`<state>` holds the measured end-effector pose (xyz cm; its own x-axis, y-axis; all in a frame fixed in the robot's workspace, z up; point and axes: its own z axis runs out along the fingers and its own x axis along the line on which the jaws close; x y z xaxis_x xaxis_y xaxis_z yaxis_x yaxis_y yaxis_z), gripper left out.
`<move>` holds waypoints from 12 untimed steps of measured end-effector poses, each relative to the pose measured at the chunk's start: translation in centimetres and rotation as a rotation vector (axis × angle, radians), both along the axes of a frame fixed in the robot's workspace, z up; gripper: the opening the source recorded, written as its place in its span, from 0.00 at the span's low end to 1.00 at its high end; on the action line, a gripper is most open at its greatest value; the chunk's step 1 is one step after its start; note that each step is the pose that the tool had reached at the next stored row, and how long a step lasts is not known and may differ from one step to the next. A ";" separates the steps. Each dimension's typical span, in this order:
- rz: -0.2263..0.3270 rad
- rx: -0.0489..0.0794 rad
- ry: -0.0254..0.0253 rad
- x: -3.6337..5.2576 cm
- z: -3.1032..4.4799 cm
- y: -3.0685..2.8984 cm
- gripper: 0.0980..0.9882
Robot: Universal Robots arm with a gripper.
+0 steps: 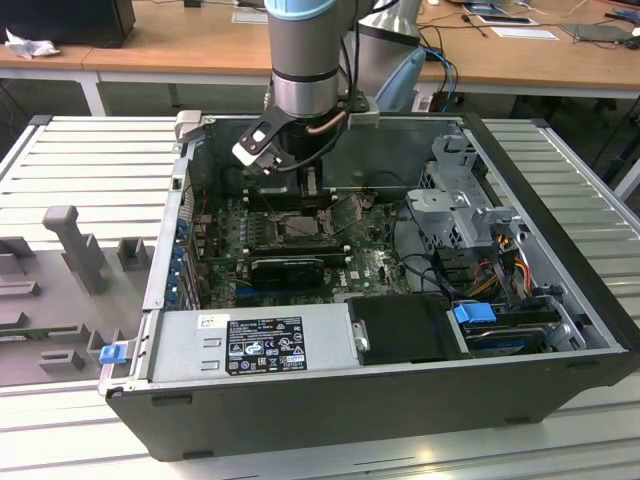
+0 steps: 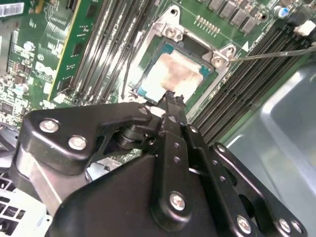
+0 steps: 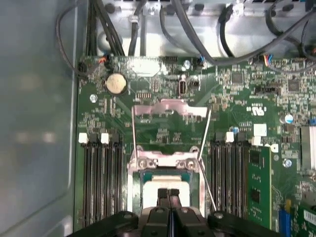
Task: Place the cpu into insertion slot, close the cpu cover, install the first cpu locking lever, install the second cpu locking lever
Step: 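Close the cpu cover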
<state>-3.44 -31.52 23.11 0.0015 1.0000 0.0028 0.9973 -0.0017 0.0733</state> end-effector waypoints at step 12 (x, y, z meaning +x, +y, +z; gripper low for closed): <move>0.000 0.000 0.0074 0.47 1.73 0.00 0.01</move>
<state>-2.98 -31.52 24.84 0.0018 1.0000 0.0031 0.9978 -0.0020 0.0659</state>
